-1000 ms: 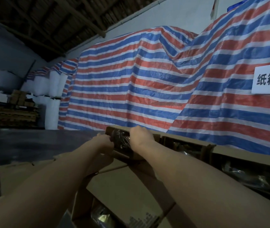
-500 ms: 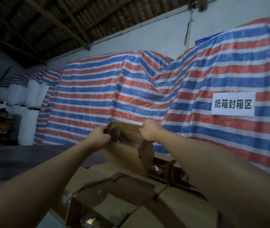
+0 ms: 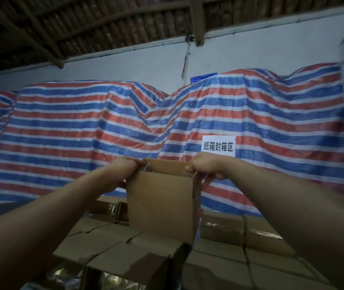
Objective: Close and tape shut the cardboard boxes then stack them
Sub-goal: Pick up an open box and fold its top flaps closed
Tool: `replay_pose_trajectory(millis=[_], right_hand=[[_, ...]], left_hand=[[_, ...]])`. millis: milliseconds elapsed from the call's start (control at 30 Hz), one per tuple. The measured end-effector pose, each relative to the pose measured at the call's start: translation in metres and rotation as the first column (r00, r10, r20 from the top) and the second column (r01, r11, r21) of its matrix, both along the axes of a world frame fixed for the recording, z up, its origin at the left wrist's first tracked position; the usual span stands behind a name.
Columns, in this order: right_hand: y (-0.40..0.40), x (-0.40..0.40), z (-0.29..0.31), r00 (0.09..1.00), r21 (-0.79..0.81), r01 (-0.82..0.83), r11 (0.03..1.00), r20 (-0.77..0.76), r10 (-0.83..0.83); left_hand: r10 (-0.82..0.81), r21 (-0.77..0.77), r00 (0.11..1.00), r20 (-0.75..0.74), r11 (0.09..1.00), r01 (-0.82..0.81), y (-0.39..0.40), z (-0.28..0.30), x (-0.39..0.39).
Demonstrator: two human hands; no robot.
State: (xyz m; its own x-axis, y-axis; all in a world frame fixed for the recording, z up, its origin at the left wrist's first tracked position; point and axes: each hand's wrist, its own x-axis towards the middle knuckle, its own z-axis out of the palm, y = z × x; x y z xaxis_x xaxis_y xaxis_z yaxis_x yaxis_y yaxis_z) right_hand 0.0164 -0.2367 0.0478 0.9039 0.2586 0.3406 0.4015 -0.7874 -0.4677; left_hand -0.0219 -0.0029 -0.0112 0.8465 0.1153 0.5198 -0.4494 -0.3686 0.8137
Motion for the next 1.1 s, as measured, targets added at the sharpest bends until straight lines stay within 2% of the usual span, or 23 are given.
replay_pose_trajectory(millis=[233,367,567,700,800,933,1100], right_hand=[[-0.106,-0.056,-0.014,0.992,0.095,0.075,0.993,-0.104,-0.065],[-0.153,-0.074,-0.037,0.973,0.120,0.138,0.983,-0.204,-0.111],[-0.214,-0.076,-0.087,0.933,0.199,0.178,0.964,-0.346,-0.101],[-0.240,-0.072,-0.133,0.885,0.223,0.248,0.943,-0.448,-0.127],[-0.253,-0.073,-0.172,0.871,0.184,0.237,0.954,-0.475,-0.125],[-0.261,-0.073,-0.193,0.894,0.315,0.257,0.914,-0.436,-0.101],[-0.257,-0.072,-0.193,0.909,0.368,0.257,0.894,-0.405,-0.095]], left_hand=[[-0.053,0.039,0.998,-0.027,0.998,0.054,-0.102,-0.013,-0.027],[-0.079,0.045,0.992,-0.099,0.995,0.084,-0.143,-0.028,-0.038],[-0.134,0.205,0.977,-0.167,0.964,0.168,-0.187,-0.056,-0.040],[-0.149,0.212,0.954,-0.261,0.955,0.207,-0.212,-0.093,-0.034],[-0.207,0.211,0.931,-0.301,0.938,0.277,-0.224,-0.132,-0.031],[-0.149,0.188,0.969,-0.197,0.964,0.187,-0.228,-0.154,-0.023],[-0.250,0.052,0.961,-0.116,0.965,0.257,-0.217,-0.161,-0.025]])
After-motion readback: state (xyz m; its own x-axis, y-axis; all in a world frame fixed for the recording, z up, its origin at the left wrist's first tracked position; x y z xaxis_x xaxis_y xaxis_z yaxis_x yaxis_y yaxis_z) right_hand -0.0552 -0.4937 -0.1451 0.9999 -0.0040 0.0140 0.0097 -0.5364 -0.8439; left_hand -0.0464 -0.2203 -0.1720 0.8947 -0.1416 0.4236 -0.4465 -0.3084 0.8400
